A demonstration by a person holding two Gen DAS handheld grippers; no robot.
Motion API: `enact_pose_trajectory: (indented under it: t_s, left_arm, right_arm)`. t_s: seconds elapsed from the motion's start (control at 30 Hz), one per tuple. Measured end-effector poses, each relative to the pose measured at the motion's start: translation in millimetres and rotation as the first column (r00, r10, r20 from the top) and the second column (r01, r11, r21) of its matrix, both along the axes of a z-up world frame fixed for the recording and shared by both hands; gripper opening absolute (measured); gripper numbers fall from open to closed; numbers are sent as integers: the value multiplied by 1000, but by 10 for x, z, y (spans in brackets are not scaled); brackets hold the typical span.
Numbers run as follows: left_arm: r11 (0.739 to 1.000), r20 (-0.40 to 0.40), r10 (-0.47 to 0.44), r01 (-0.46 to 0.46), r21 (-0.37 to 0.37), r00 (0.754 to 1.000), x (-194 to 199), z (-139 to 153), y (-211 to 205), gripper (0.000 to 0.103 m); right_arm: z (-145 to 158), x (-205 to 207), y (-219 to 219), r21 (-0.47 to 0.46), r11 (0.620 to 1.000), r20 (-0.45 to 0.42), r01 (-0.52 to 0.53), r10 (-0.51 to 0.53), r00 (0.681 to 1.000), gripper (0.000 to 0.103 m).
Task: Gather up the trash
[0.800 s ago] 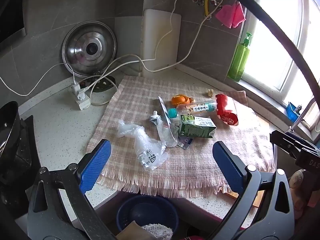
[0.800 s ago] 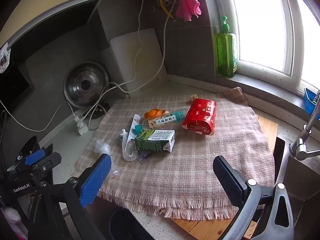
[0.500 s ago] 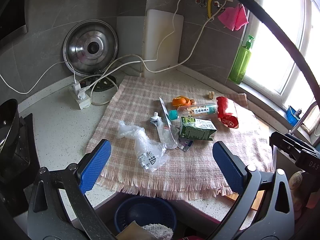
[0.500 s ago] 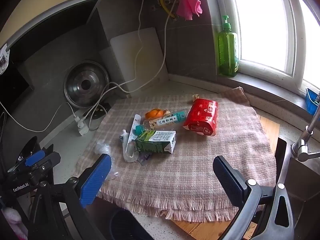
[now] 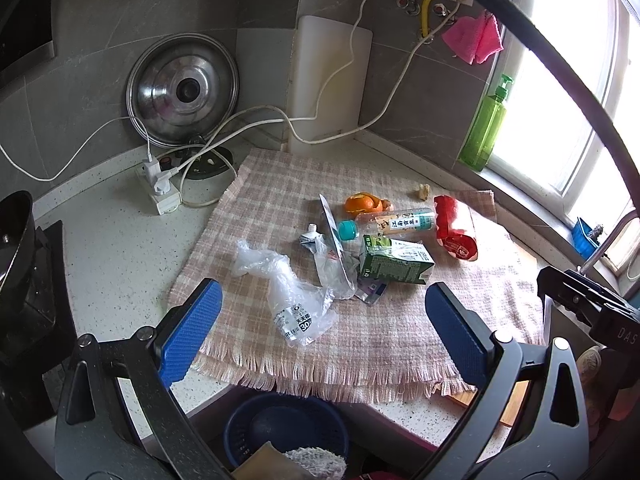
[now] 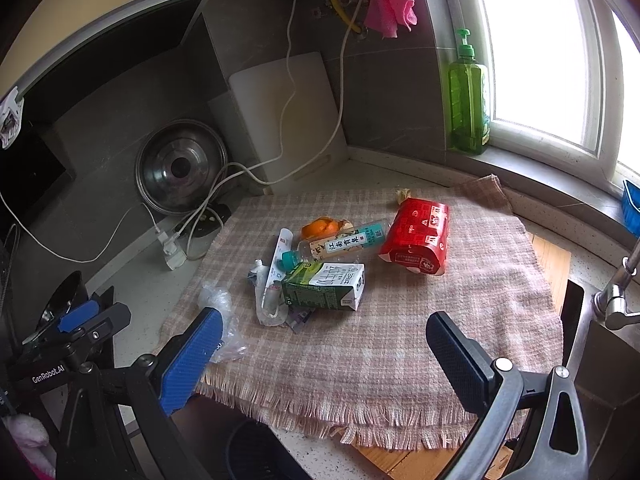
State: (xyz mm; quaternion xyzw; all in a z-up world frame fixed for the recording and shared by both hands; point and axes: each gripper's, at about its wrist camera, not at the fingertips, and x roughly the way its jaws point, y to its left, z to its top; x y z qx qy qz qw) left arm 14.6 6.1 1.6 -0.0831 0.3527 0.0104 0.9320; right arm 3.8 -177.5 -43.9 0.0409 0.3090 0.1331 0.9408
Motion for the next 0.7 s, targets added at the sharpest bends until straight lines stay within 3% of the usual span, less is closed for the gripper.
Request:
enact_pose_trajectory:
  t_s: [0.3, 0.37, 0.7]
  left_arm:
    - [1000, -1, 8, -8, -8, 1000, 52, 1, -129, 103]
    - [1000, 2, 5, -5, -7, 1000, 2, -41, 36, 103]
    - [1000, 2, 4, -3, -23, 1000, -8, -60, 27, 103]
  right_arm:
    - [5, 4, 10, 9, 1000, -2, -19, 19, 1000, 103]
    - [16, 30, 12, 12, 1000, -6, -22, 22, 1000, 103]
    - [29, 40, 20, 27, 999, -15, -40, 40, 999, 103]
